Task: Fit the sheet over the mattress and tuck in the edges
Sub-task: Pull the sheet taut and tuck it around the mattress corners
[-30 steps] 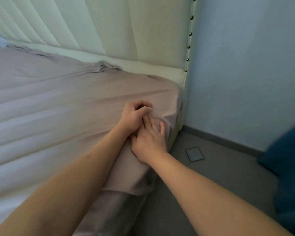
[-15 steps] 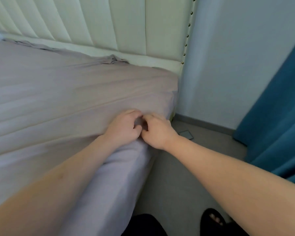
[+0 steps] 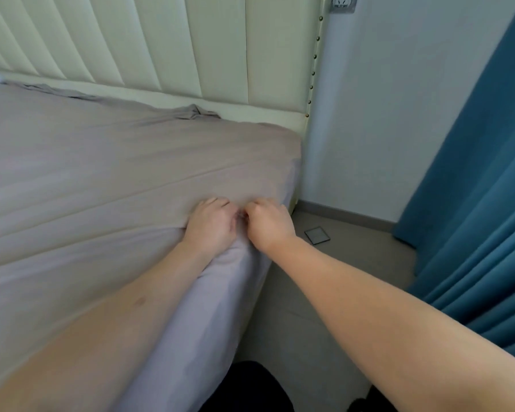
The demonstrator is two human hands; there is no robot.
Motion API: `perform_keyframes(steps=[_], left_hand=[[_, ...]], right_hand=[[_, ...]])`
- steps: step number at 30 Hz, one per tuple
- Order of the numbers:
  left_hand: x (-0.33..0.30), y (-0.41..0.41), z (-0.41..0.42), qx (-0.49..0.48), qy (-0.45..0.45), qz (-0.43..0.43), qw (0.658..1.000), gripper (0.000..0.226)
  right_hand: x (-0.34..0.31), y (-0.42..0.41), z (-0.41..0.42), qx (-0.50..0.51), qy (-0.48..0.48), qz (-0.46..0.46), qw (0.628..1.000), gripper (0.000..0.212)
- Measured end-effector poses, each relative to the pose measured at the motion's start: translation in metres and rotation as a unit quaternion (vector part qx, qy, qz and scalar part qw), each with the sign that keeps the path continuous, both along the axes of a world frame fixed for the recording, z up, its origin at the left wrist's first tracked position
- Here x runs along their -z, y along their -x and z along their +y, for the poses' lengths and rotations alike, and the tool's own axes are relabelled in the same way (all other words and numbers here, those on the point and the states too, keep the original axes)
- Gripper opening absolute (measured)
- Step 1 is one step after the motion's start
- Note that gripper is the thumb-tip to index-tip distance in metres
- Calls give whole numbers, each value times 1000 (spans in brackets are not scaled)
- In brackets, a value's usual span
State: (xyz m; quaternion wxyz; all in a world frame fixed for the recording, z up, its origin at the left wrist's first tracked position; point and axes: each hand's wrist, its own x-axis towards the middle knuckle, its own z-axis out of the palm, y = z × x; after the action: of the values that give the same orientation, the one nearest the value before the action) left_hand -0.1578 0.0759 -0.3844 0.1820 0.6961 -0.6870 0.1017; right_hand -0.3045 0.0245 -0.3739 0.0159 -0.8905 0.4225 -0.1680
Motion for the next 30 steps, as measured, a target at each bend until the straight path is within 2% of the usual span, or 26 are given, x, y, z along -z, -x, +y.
perform_keyframes(steps=[2, 6, 8, 10, 14, 20, 23, 25, 27, 28, 30], left_hand=[[-15, 9, 3, -4, -67, 13, 998, 27], [-42, 22, 10, 25, -190, 159, 969, 19], [-43, 29, 21, 30, -190, 133, 972, 13], [-43, 31, 30, 2, -171, 57, 984, 14], [-45, 24, 42, -35, -211, -22, 977, 26], [-48, 33, 50, -15, -210, -45, 977, 16], [-54, 44, 54, 8, -274, -61, 960, 19], [-53, 54, 60, 47, -378, -72, 922, 14], [-54, 60, 65, 58, -441, -53, 894, 9], [-56, 59, 63, 48, -441, -25, 896, 7], [-63, 56, 47, 19, -373, 12, 928, 10]], right_hand=[[-13, 1, 3, -8, -28, 21, 999, 27], [-26, 25, 5, 5, -122, 52, 991, 24], [-24, 41, 7, 45, -122, -1, 992, 20], [-19, 48, 16, 49, -164, -57, 984, 12], [-8, 38, 48, -29, -331, -34, 942, 40], [13, 22, 58, -32, -328, -97, 939, 35], [8, 30, 65, -87, -323, -31, 942, 23], [13, 39, 74, -132, -387, 43, 911, 15], [21, 48, 76, -146, -443, 58, 883, 16], [24, 50, 74, -150, -464, 49, 872, 16], [27, 56, 68, -145, -493, 21, 857, 15]])
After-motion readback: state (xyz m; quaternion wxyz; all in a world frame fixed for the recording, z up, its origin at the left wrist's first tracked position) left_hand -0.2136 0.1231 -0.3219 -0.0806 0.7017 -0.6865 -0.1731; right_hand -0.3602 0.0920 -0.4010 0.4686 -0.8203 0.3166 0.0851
